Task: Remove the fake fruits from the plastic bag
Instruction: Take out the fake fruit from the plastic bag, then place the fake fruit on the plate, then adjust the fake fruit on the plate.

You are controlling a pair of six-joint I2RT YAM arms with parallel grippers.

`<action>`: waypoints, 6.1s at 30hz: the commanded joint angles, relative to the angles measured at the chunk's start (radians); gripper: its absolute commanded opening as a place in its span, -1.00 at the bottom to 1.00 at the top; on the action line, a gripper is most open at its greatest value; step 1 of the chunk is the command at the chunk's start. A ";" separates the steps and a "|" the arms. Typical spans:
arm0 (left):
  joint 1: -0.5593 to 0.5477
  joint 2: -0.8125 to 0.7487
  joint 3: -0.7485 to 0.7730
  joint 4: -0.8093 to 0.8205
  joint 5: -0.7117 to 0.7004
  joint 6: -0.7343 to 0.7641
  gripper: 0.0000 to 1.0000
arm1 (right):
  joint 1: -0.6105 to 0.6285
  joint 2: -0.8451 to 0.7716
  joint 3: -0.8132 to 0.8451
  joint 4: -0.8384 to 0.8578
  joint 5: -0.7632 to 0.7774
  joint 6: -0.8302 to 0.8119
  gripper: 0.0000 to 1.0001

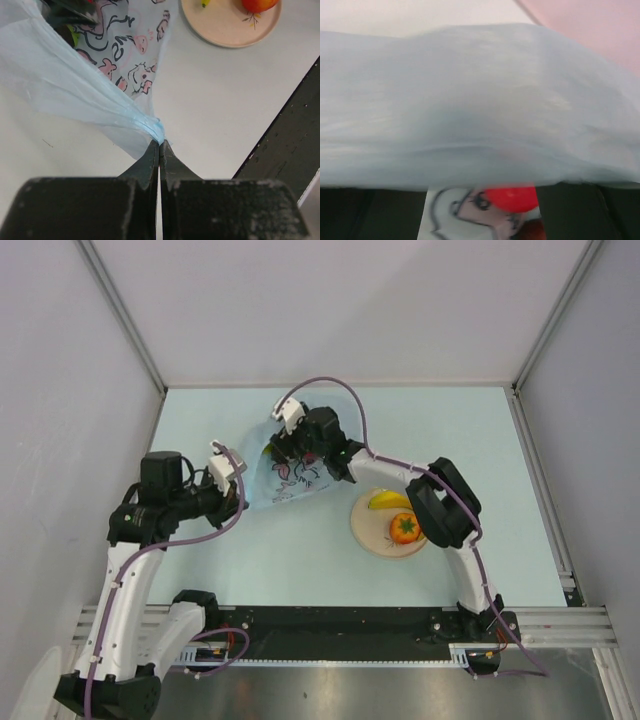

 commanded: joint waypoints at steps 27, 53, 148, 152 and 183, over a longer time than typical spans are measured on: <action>-0.012 0.046 0.026 0.029 0.023 -0.003 -0.99 | -0.161 0.153 0.168 -0.021 0.003 0.003 0.06; -0.059 0.121 -0.100 0.299 -0.012 -0.018 -0.99 | -0.155 -0.591 -0.255 -0.676 -0.767 0.336 -0.18; -0.093 0.082 -0.112 0.325 -0.042 -0.053 -0.99 | -0.080 -1.004 -0.648 -1.135 -0.264 -0.672 0.79; -0.092 0.087 -0.121 0.340 -0.040 -0.056 -0.99 | -0.080 -0.973 -0.651 -1.094 -0.269 -0.625 0.71; -0.078 0.171 -0.121 0.360 -0.062 -0.050 -0.99 | -0.189 -0.622 -0.558 -0.988 -0.385 -0.800 -0.10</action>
